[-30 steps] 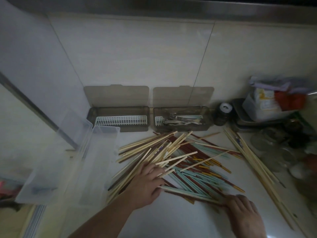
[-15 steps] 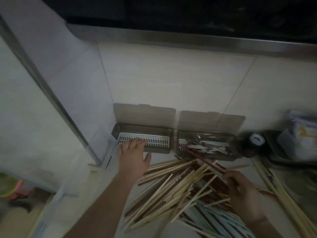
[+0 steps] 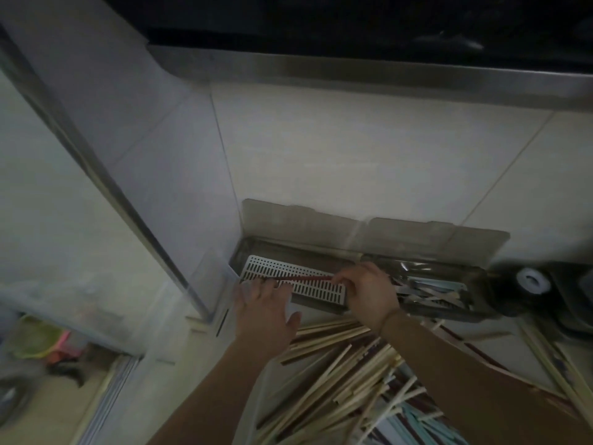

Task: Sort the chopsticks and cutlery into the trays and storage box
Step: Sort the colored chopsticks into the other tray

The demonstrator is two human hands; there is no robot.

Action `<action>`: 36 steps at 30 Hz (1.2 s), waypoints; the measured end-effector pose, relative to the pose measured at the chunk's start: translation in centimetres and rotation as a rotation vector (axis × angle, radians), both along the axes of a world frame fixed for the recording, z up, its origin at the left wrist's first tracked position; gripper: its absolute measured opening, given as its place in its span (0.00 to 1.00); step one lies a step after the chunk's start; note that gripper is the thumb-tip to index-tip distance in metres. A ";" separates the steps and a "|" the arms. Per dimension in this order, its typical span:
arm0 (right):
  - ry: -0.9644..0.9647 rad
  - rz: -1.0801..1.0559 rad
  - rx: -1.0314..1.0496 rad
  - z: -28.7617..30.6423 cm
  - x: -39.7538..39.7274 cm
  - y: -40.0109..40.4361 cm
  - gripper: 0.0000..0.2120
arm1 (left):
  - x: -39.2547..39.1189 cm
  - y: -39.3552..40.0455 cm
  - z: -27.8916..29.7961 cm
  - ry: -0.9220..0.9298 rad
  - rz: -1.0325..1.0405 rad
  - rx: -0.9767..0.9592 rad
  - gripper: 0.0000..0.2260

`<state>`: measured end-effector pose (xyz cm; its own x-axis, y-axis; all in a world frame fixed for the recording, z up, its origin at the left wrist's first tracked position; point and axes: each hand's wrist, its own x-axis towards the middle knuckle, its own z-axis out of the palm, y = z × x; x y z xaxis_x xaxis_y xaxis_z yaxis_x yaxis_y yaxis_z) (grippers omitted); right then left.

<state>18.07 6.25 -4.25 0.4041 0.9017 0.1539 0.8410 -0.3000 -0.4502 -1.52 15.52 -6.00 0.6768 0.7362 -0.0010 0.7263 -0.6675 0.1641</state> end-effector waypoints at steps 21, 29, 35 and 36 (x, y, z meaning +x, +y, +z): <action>-0.061 -0.358 0.132 -3.1 0.1 -21.4 0.22 | 2.7 0.4 1.3 0.079 0.018 -0.012 0.14; -0.212 -0.411 0.045 -6.9 -4.7 -30.2 0.20 | 2.9 -0.6 0.0 -0.052 0.000 0.056 0.13; -0.178 -0.168 0.159 -7.3 -7.1 -28.4 0.05 | 1.1 -1.5 -0.5 0.037 0.055 0.041 0.26; -0.198 -0.114 0.153 -7.5 -7.5 -28.1 0.04 | 0.8 -1.6 -0.6 0.064 0.076 0.030 0.27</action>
